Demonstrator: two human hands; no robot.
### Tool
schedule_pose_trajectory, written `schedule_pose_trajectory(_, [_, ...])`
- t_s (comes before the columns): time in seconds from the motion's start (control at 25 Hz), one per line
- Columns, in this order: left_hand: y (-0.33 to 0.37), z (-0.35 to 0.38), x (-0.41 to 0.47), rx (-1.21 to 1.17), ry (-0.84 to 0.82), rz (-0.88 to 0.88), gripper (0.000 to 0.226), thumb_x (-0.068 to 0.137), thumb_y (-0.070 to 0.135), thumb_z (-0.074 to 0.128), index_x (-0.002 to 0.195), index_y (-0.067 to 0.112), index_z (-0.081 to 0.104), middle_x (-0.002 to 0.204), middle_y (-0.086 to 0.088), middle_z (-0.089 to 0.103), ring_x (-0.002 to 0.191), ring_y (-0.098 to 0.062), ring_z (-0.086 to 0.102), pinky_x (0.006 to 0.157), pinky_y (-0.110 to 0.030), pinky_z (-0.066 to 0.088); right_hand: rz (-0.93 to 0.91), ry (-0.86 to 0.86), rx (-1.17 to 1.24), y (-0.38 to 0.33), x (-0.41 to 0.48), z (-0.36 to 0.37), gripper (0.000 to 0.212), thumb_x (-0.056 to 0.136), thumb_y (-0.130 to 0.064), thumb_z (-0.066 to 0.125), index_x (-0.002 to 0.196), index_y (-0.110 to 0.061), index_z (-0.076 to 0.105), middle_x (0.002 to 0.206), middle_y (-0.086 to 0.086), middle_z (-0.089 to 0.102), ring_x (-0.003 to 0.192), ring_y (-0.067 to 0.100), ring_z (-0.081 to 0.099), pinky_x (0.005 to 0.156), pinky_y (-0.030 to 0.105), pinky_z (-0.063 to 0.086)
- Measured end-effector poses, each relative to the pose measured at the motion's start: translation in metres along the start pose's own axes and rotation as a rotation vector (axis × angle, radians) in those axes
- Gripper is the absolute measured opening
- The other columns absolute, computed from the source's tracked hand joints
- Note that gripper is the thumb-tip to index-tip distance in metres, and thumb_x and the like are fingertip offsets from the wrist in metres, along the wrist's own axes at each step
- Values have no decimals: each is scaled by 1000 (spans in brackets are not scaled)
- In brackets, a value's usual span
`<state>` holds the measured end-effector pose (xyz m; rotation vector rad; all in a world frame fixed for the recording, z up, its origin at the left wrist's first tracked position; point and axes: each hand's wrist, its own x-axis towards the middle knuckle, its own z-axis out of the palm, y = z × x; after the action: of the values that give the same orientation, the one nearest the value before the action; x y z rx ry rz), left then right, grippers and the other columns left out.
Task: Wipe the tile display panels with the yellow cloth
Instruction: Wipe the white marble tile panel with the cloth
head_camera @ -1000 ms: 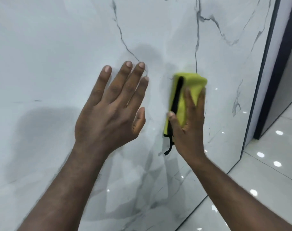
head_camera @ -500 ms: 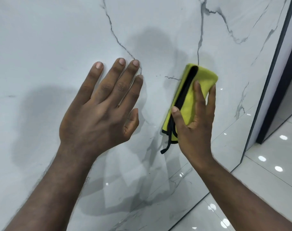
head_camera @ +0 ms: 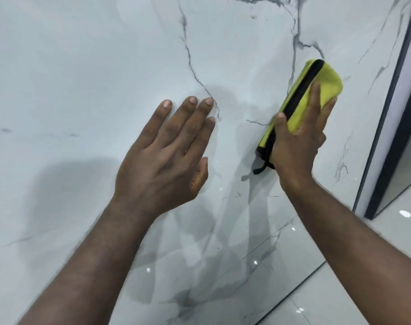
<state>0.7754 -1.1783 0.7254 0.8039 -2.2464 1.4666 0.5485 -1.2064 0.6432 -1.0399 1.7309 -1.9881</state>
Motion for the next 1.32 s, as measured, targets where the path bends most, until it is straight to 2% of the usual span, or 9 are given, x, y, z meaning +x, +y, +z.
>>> schedule_pose_trajectory(0.16, [-11, -26, -28, -78, -9, -170, 57, 105, 30, 56, 153, 0, 58, 172, -17, 38, 161, -35, 34, 133, -57, 22, -607, -190, -248, -5, -49, 0, 71, 107, -37, 58, 168, -41, 22, 178, 3, -9, 154, 26, 26, 118, 33, 21])
schedule_pose_trajectory(0.32, [-40, -54, -69, -13, 16, -241, 60, 104, 31, 57, 155, -1, 54, 174, -16, 35, 163, -35, 31, 134, -59, 17, -144, -80, -30, -56, -56, 22, 72, 105, -31, 58, 166, -46, 23, 179, -2, -6, 155, 27, 26, 118, 38, 23])
schedule_pose_trajectory(0.48, [-64, -72, -101, 13, 56, -260, 59, 104, 31, 56, 154, 0, 55, 173, -16, 36, 162, -35, 32, 133, -61, 19, -865, -227, -356, -61, -123, 36, 68, 106, -35, 61, 165, -44, 28, 178, 4, -1, 153, 35, 30, 120, 42, 25])
schedule_pose_trajectory(0.68, [-101, -86, -149, -15, 81, -299, 61, 104, 30, 57, 159, 6, 52, 175, -15, 33, 164, -34, 28, 133, -61, 17, -64, -10, -68, -112, -134, 64, 72, 104, -31, 54, 166, -48, 20, 178, -7, -7, 155, 31, 22, 122, 54, 28])
schedule_pose_trajectory(0.84, [-108, -81, -174, -33, 85, -246, 65, 105, 28, 54, 165, 7, 43, 177, -15, 28, 165, -33, 25, 134, -59, 17, -736, -164, -290, -90, -214, 80, 66, 109, -32, 56, 167, -40, 26, 177, -2, -8, 162, 28, 15, 130, 41, 15])
schedule_pose_trajectory(0.92, [-111, -77, -180, -9, 80, -180, 65, 105, 27, 52, 166, 7, 42, 177, -14, 27, 165, -32, 24, 135, -59, 16, -539, -96, -259, -69, -218, 84, 67, 108, -30, 57, 167, -41, 26, 177, -5, -6, 162, 26, 16, 129, 39, 17])
schedule_pose_trajectory(1.04, [-105, -74, -178, -33, 63, -115, 60, 105, 28, 51, 162, 8, 48, 178, -14, 24, 166, -32, 21, 135, -59, 6, 158, 22, 2, -76, -207, 87, 73, 106, -29, 56, 167, -46, 18, 178, -7, -5, 161, 23, 21, 128, 42, 24])
schedule_pose_trajectory(1.2, [-82, -64, -167, -86, 33, -118, 55, 103, 28, 51, 152, 5, 58, 177, -15, 28, 165, -33, 23, 135, -57, 5, -424, -105, -172, -51, -249, 85, 70, 108, -26, 60, 168, -35, 25, 175, -11, -6, 162, 9, 9, 130, 33, 17])
schedule_pose_trajectory(1.32, [-67, -54, -165, -82, 6, -109, 58, 104, 26, 52, 157, 2, 52, 177, -15, 25, 166, -31, 21, 137, -52, 8, 187, -31, -3, -23, -240, 77, 74, 106, -30, 60, 166, -47, 21, 178, -9, 2, 161, 16, 18, 125, 34, 26])
